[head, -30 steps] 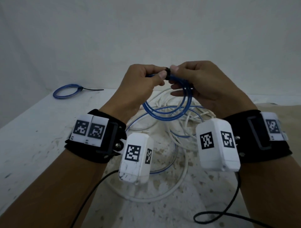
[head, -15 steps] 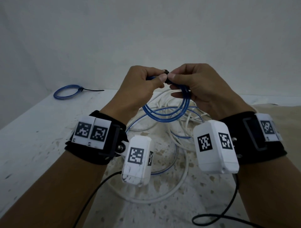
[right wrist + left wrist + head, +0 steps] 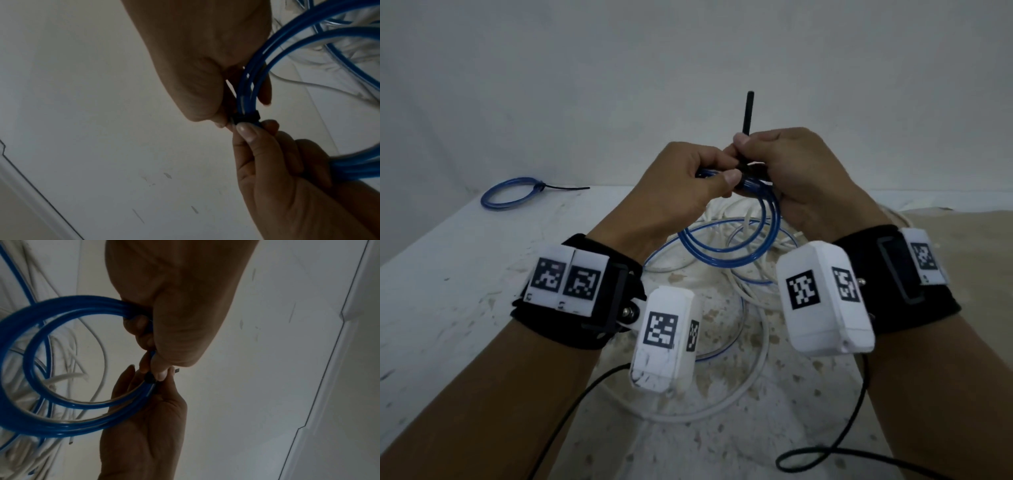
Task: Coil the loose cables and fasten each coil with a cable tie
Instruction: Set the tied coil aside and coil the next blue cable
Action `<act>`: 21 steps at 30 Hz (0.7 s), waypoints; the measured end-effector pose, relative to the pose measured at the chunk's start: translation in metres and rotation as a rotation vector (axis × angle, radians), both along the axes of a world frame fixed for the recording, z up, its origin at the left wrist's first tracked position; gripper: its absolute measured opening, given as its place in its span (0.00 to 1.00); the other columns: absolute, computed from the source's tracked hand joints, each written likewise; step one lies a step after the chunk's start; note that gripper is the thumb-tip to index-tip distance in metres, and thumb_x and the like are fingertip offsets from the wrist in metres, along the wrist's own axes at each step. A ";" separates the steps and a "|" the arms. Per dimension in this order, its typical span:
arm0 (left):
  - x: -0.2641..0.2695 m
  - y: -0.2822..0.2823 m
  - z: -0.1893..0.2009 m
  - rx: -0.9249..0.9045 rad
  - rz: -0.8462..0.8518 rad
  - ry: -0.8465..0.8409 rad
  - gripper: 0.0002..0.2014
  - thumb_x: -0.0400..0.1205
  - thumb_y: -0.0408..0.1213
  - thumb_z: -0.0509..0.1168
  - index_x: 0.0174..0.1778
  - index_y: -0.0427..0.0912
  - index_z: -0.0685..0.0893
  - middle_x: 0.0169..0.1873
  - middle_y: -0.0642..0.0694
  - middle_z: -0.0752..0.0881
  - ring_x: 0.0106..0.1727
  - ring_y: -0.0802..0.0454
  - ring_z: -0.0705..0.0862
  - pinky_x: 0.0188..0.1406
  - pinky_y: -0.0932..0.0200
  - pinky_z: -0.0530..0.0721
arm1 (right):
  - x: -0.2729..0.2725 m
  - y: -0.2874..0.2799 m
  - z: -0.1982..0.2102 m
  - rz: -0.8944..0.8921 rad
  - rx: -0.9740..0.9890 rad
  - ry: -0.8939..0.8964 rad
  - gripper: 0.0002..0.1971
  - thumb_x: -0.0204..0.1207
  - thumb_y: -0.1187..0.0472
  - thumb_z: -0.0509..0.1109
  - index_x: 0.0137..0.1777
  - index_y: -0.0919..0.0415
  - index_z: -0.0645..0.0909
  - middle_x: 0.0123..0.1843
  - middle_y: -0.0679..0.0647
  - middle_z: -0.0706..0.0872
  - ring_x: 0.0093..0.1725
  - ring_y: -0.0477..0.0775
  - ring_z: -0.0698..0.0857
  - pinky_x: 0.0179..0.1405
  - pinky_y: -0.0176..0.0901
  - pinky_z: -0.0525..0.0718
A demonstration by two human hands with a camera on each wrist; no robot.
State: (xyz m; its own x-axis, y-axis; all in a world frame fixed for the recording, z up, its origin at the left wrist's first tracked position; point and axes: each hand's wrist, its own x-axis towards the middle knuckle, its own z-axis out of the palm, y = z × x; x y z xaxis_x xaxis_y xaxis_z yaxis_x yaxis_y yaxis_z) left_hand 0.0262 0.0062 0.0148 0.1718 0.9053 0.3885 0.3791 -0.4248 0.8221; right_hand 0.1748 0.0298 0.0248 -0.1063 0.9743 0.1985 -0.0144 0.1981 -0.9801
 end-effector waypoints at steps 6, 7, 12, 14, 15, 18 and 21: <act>0.001 0.001 -0.006 -0.022 -0.012 -0.047 0.06 0.84 0.29 0.66 0.50 0.32 0.88 0.30 0.48 0.84 0.21 0.68 0.76 0.26 0.79 0.70 | -0.004 0.007 -0.007 -0.093 0.092 -0.070 0.13 0.83 0.62 0.70 0.41 0.70 0.89 0.36 0.62 0.90 0.40 0.58 0.89 0.51 0.57 0.91; 0.002 0.001 -0.007 -0.025 -0.011 -0.051 0.06 0.84 0.28 0.66 0.50 0.31 0.88 0.29 0.50 0.84 0.21 0.68 0.76 0.26 0.79 0.70 | -0.004 0.007 -0.008 -0.105 0.102 -0.076 0.13 0.83 0.62 0.70 0.42 0.71 0.89 0.37 0.62 0.90 0.40 0.57 0.89 0.51 0.55 0.91; 0.003 0.002 -0.010 -0.052 -0.026 -0.076 0.06 0.84 0.27 0.66 0.50 0.29 0.87 0.29 0.50 0.83 0.20 0.68 0.76 0.25 0.79 0.70 | -0.006 0.009 -0.012 -0.141 0.093 -0.056 0.13 0.82 0.63 0.71 0.41 0.72 0.89 0.36 0.62 0.89 0.38 0.55 0.89 0.46 0.49 0.92; 0.004 0.002 -0.011 -0.058 -0.029 -0.071 0.06 0.84 0.27 0.65 0.51 0.29 0.87 0.30 0.48 0.83 0.20 0.68 0.76 0.25 0.79 0.71 | -0.007 0.011 -0.016 -0.157 0.081 -0.040 0.13 0.81 0.63 0.71 0.39 0.71 0.89 0.35 0.62 0.89 0.37 0.56 0.89 0.45 0.51 0.92; 0.004 0.003 -0.011 -0.062 -0.026 -0.068 0.07 0.84 0.27 0.65 0.51 0.29 0.87 0.30 0.48 0.83 0.21 0.68 0.77 0.25 0.79 0.71 | -0.006 0.012 -0.017 -0.155 0.070 -0.030 0.13 0.82 0.63 0.71 0.39 0.70 0.88 0.35 0.63 0.89 0.37 0.57 0.89 0.45 0.52 0.92; 0.004 0.005 -0.010 -0.075 0.013 -0.069 0.07 0.84 0.29 0.66 0.50 0.31 0.89 0.29 0.52 0.85 0.25 0.70 0.80 0.28 0.79 0.73 | -0.003 0.014 -0.015 -0.052 -0.011 -0.029 0.13 0.83 0.59 0.70 0.42 0.68 0.88 0.39 0.63 0.90 0.38 0.59 0.90 0.44 0.55 0.92; 0.001 0.005 -0.003 -0.100 0.047 -0.066 0.07 0.84 0.32 0.67 0.48 0.36 0.91 0.29 0.51 0.85 0.22 0.69 0.77 0.24 0.79 0.70 | 0.004 0.011 -0.006 0.010 -0.096 -0.152 0.19 0.82 0.46 0.69 0.47 0.64 0.88 0.35 0.56 0.90 0.30 0.52 0.86 0.33 0.48 0.89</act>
